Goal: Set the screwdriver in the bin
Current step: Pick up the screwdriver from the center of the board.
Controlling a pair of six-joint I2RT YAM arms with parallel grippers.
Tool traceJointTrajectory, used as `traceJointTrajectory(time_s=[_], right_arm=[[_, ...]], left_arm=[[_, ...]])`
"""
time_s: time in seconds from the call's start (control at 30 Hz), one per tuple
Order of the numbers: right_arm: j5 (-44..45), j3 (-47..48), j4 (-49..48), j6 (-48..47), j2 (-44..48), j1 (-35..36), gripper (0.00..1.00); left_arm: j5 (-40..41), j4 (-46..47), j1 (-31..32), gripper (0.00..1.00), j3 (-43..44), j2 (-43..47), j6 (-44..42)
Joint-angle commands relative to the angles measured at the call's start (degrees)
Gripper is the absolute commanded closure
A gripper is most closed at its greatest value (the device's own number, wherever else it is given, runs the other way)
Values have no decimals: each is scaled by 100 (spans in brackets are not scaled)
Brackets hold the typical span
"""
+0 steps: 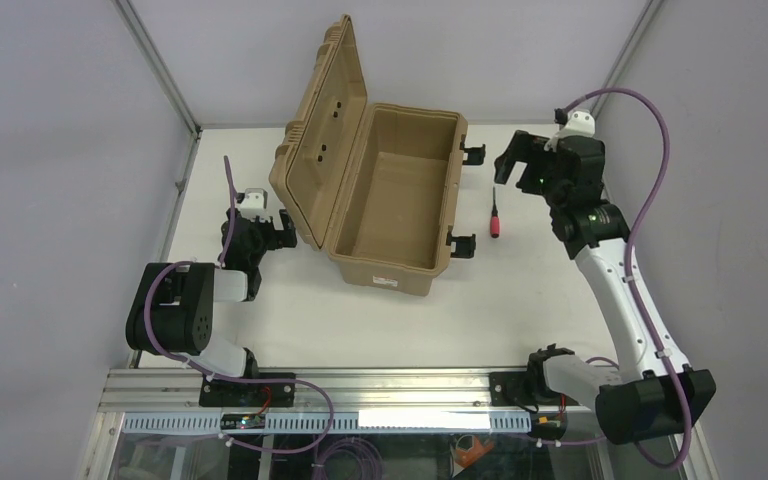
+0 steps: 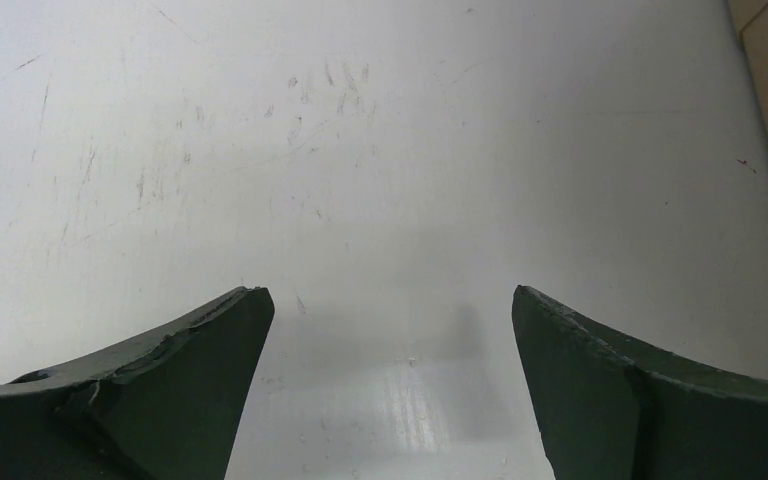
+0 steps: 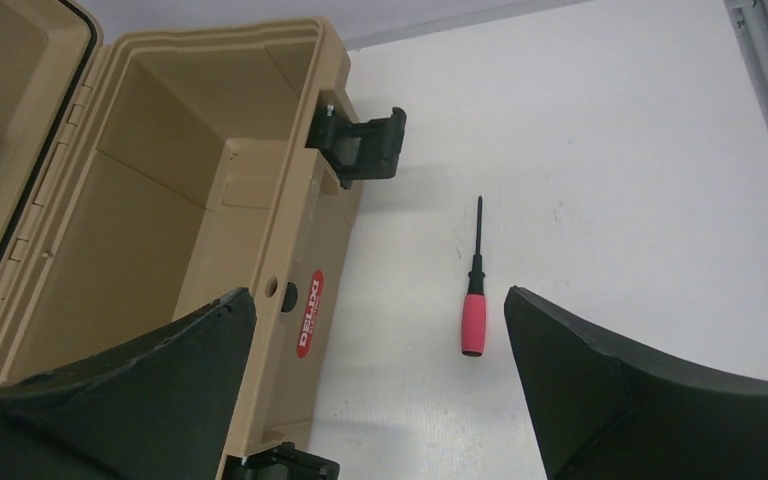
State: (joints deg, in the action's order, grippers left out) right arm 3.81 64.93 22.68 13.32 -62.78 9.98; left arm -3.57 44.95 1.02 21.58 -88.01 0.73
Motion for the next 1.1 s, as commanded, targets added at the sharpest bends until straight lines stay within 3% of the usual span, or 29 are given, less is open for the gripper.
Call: traceJointTrajectory(time_s=[0.0,0.57,0.8,1.07], right_arm=[[-86,756,486,-226,-181,-14,1],[259,3524,3161,-300,-2388,-19,1],[97,3737,3530,-245,-3119,-129,1],[-118,3307,3273,-160,-3712,-283,3]], left_arm=[[-125,216,-31,1,-14,161,59],[-131,216,-31,1,-14,163,59],[-127,217,-31,1,-14,162,59],[-135,221,-31,1,-14,166,59]])
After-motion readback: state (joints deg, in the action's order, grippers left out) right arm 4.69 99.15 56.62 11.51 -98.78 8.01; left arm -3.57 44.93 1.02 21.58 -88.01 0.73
